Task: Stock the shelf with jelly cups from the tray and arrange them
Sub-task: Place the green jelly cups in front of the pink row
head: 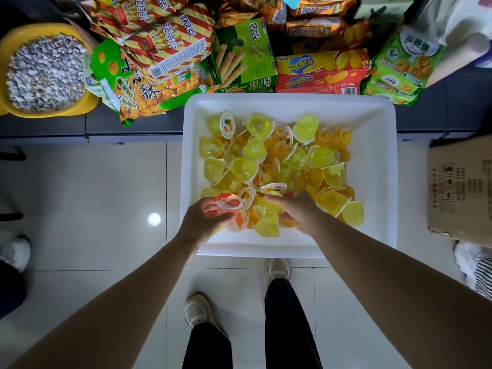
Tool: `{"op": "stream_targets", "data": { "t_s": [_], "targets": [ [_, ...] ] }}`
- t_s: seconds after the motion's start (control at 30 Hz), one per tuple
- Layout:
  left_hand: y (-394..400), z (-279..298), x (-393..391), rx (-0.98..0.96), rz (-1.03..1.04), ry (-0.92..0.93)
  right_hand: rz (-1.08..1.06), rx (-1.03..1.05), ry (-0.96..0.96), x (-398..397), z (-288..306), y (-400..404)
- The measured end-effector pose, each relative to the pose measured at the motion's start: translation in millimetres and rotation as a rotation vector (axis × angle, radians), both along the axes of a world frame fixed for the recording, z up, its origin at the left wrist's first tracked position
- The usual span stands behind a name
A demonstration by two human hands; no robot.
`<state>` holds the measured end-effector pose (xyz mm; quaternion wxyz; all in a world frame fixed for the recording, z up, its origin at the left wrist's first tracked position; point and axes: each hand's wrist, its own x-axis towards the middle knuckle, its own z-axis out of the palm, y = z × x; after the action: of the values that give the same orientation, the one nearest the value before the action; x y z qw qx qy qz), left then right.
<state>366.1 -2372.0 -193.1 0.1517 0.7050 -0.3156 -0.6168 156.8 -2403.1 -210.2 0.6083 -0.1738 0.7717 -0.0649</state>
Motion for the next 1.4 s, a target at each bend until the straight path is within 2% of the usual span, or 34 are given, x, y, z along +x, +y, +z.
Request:
{"op": "stream_targets", "data": {
  "t_s": [0.13, 0.43, 0.63, 0.97, 1.2, 1.4],
  "targets": [
    [-0.2, 1.1, 0.5, 0.003, 0.014, 0.037, -0.080, 0.076, -0.051, 0.3, -4.2, -1.1],
    [3.5, 8.9, 5.3, -0.003, 0.071, 0.117, 0.003, 0.200, -0.166, 3.3, 0.3, -4.3],
    [9.3, 15.7, 11.5, -0.014, 0.098, 0.105, -0.020, 0.048, -0.034, 2.8, -0.4, 4.5],
    [3.6, 46.4, 20.0, -0.080, 0.170, 0.198, -0.229, -0.289, -0.065, -1.9, 23.3, 30.5],
    [-16.2, 118.2, 7.7, -0.168, 0.137, 0.233, -0.324, -0.451, -0.122, -10.4, 97.6, 25.4],
    [-29.3, 225.6, 0.0, -0.293, 0.036, 0.252, -0.326, -0.670, -0.069, -6.3, 232.4, 21.8]
  ]
}}
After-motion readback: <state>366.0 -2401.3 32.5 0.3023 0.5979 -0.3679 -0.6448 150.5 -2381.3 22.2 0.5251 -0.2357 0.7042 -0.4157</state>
